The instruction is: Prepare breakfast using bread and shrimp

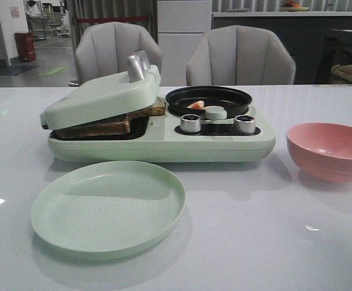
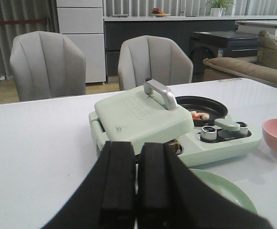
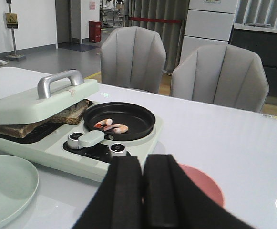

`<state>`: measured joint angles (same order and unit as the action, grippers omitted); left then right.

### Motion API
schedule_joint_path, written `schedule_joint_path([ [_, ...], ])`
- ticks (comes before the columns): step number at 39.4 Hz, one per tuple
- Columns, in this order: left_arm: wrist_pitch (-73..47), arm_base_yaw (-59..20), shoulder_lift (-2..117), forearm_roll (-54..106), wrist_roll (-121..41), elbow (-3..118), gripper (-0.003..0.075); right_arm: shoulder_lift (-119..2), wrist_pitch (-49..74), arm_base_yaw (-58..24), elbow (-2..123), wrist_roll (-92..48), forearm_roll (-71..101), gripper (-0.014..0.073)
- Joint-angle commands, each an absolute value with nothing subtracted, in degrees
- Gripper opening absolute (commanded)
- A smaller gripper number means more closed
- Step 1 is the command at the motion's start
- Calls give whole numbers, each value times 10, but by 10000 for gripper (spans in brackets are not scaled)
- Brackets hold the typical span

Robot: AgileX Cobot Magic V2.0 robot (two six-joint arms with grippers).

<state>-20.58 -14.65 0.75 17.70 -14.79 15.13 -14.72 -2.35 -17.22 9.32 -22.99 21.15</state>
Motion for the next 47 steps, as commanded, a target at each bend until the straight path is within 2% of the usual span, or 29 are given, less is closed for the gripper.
schedule_joint_path([
  [1,-164,-151,13,183,-142,167,113,-151,-64,-173,108,-236,207,137],
  [22,-158,-145,13,159,-136,151,113,-151,-64,-173,108,-236,207,137],
  [27,-153,-102,13,81,-38,136,113,-151,-64,-173,108,-236,207,137],
  [34,-106,-37,13,37,16,94,113,-151,-64,-173,108,-236,207,137],
  [40,3,-35,8,-22,70,32,113,-151,-64,-173,108,-236,207,137],
  [47,18,-41,-14,-24,74,-16,113,-151,-63,-173,108,-236,207,137],
])
